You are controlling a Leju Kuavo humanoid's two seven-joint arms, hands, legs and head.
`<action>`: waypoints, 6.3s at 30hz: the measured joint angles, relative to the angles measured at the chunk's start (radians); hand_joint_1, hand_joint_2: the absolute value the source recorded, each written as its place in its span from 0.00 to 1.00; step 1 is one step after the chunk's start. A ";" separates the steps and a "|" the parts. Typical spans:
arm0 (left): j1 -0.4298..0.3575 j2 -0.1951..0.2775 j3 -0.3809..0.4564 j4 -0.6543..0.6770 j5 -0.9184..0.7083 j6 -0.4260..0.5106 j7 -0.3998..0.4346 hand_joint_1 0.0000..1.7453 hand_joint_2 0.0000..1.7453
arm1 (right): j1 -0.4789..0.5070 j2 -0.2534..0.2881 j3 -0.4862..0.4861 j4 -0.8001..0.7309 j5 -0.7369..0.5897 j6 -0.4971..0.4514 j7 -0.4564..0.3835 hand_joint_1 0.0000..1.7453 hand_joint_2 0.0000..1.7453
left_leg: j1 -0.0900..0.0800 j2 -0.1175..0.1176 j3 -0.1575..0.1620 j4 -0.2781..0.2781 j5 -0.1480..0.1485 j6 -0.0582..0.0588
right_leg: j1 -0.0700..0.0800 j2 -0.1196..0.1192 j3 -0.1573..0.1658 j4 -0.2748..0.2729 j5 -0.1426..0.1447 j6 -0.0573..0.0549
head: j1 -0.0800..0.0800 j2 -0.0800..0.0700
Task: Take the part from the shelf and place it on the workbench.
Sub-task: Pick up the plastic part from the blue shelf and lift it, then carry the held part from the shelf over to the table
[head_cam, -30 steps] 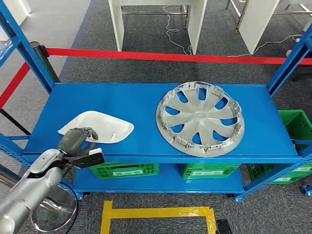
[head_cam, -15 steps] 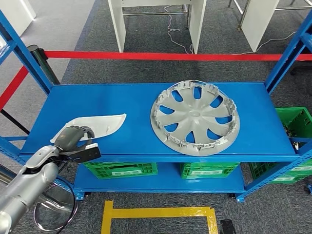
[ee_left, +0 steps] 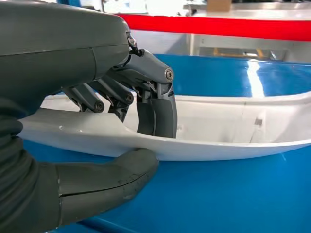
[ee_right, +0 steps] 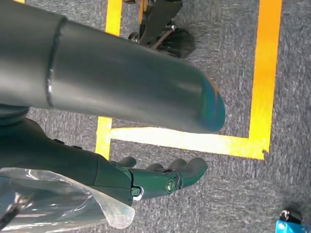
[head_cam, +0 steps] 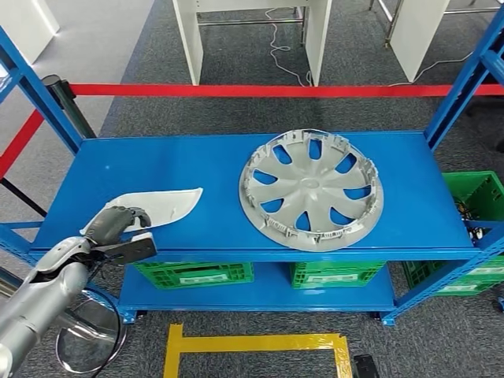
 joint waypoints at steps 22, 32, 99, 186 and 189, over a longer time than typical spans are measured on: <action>0.224 -0.152 0.291 -0.605 0.521 0.270 -0.137 1.00 1.00 | -0.002 0.015 -0.014 0.004 0.014 -0.036 0.001 0.00 0.00 | -0.002 0.002 -0.083 0.171 -0.076 0.002 | 0.004 0.001 -0.030 0.006 0.011 -0.002 | 0.000 0.000; 0.243 -0.209 0.323 -0.652 0.533 0.340 -0.144 1.00 1.00 | -0.002 0.030 -0.026 0.005 0.006 -0.044 0.003 0.00 0.00 | -0.008 0.001 0.024 -0.081 0.058 0.035 | 0.009 0.002 -0.028 0.004 0.008 0.024 | 0.002 0.000; 0.392 -0.204 0.490 -0.786 0.426 0.583 -0.137 1.00 1.00 | -0.042 0.044 0.005 0.009 0.085 -0.048 0.070 0.00 0.00 | -0.003 0.013 0.075 -0.124 0.042 0.051 | 0.007 -0.003 -0.169 0.247 -0.103 0.048 | 0.010 0.000; 0.380 -0.220 0.496 -0.761 0.428 0.583 -0.150 1.00 1.00 | -0.054 0.036 -0.006 0.010 0.037 0.058 0.169 0.00 0.00 | 0.010 -0.042 0.027 -0.076 0.046 0.018 | 0.003 0.093 -0.020 -0.006 -0.003 0.040 | 0.005 0.000; 0.370 -0.221 0.493 -0.761 0.471 0.572 -0.151 1.00 1.00 | -0.056 0.035 -0.006 0.010 0.037 0.066 0.170 0.00 0.00 | 0.011 -0.007 0.028 -0.085 0.052 0.036 | 0.006 0.041 -0.073 0.092 -0.062 0.050 | 0.014 0.000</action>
